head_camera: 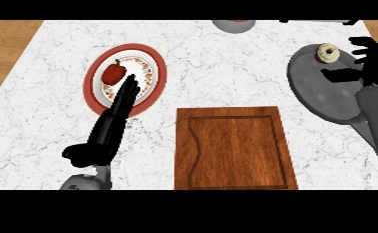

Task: Pick the cupcake from the cutting board and place it in the pan

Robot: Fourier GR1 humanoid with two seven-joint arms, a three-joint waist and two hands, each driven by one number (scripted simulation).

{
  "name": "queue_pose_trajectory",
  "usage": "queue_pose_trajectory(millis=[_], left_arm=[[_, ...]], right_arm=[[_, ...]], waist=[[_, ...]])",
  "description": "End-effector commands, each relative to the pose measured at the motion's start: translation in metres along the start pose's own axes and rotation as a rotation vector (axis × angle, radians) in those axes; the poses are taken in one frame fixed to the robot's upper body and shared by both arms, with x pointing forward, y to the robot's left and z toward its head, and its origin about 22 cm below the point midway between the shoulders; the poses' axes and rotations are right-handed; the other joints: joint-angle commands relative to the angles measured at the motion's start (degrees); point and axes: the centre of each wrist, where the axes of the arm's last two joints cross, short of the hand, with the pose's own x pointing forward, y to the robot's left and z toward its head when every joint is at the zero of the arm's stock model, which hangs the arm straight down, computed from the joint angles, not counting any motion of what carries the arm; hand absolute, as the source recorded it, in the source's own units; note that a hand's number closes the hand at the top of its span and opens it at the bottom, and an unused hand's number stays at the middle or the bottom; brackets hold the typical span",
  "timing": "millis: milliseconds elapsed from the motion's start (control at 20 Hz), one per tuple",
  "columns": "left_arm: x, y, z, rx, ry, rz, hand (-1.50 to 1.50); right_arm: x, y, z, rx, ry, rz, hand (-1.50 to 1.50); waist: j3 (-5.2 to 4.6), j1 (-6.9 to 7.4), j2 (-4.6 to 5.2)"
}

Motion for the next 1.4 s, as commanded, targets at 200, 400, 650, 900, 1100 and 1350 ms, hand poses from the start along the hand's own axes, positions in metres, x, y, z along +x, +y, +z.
queue_pose_trajectory(millis=[200,400,650,900,1100,1350], left_arm=[[-0.006,-0.003,-0.003,-0.015,0.012,-0.007,0.0],[-0.006,0.009,0.009,0.006,0.01,0.001,0.0],[-0.006,0.016,0.005,0.016,0.021,-0.013,0.0],[-0.003,0.004,0.008,0.041,0.032,0.0,0.0],[-0.011,0.017,0.017,0.053,0.025,-0.019,0.0],[-0.002,0.022,0.001,0.05,0.03,0.008,0.0]], right_arm=[[0.001,-0.007,-0.012,0.163,-0.026,-0.151,-1.5],[0.014,0.005,-0.007,-0.004,-0.084,-0.344,-1.5],[-0.014,-0.02,-0.015,-0.048,-0.093,-0.5,-1.5],[-0.054,-0.034,-0.01,0.006,-0.057,-0.665,-1.5],[-0.084,-0.044,-0.003,0.115,-0.103,-0.768,-1.5],[-0.137,-0.054,0.021,0.199,-0.186,-0.781,-1.5]], waist=[[0.08,0.02,0.31],[0.08,-0.29,-0.1],[-0.02,-1.66,-0.45],[-0.1,-2.72,-1.01],[-0.14,-3.09,-1.2],[-0.15,-3.5,-1.18]])
